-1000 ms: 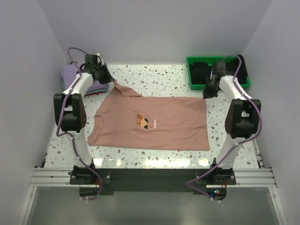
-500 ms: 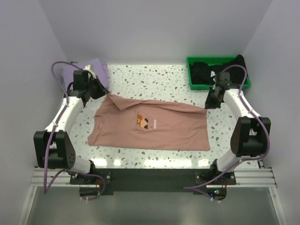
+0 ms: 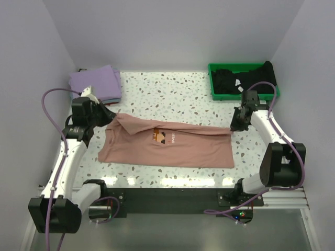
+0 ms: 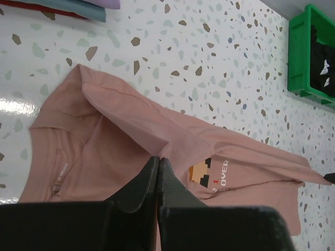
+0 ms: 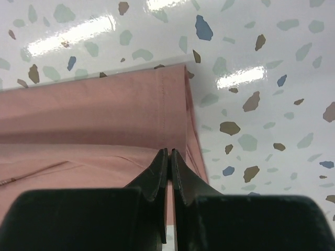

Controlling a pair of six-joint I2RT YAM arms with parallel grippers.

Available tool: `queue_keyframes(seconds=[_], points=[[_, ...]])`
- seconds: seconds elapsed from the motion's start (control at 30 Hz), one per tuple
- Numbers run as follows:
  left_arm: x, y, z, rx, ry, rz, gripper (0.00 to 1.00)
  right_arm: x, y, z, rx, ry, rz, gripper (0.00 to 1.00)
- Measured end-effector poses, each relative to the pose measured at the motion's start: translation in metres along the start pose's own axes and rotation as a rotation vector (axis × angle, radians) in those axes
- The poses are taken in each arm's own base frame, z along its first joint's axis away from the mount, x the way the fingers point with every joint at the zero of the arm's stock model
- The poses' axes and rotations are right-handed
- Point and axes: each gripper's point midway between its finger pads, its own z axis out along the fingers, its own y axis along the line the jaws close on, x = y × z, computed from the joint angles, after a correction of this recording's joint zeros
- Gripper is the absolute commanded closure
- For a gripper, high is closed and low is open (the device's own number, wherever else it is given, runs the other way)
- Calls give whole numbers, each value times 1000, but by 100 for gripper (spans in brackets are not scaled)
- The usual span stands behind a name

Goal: Fold and stack the t-shirts
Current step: Fold the tshirt

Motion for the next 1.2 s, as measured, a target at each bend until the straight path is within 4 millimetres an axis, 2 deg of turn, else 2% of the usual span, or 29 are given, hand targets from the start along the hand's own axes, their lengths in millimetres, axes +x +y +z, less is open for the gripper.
queue_keyframes(seconds=[0.33,0.43,0.47,0.53,0.57,0.67,0.73,0.83,0.97,1.07,1.2], points=[[49,26,-10,-54,89,-25,100,28,-14,14,52,60,-1,98],[58,30,-14,-63,103,-28,100,32,-20,14,81,67,2,80],[61,32,-14,-65,107,-29,100,33,-22,14,94,68,7,71],[69,36,-15,-71,121,-32,100,34,-26,10,118,63,16,62],[72,38,-15,-75,128,-34,100,34,-28,6,128,53,20,55],[85,45,-15,-88,155,-40,100,31,-23,-11,130,-7,21,48],[91,48,-14,-96,169,-43,100,28,-10,-27,106,-69,-6,47],[95,51,-14,-103,178,-45,100,32,23,-43,25,-126,-68,48],[95,53,-11,-112,178,-44,100,45,61,-45,-64,-122,-125,50],[98,57,-7,-128,194,-47,100,62,93,-42,-124,-97,-182,52],[101,64,4,-154,220,-42,100,100,147,-39,-212,-55,-305,53]])
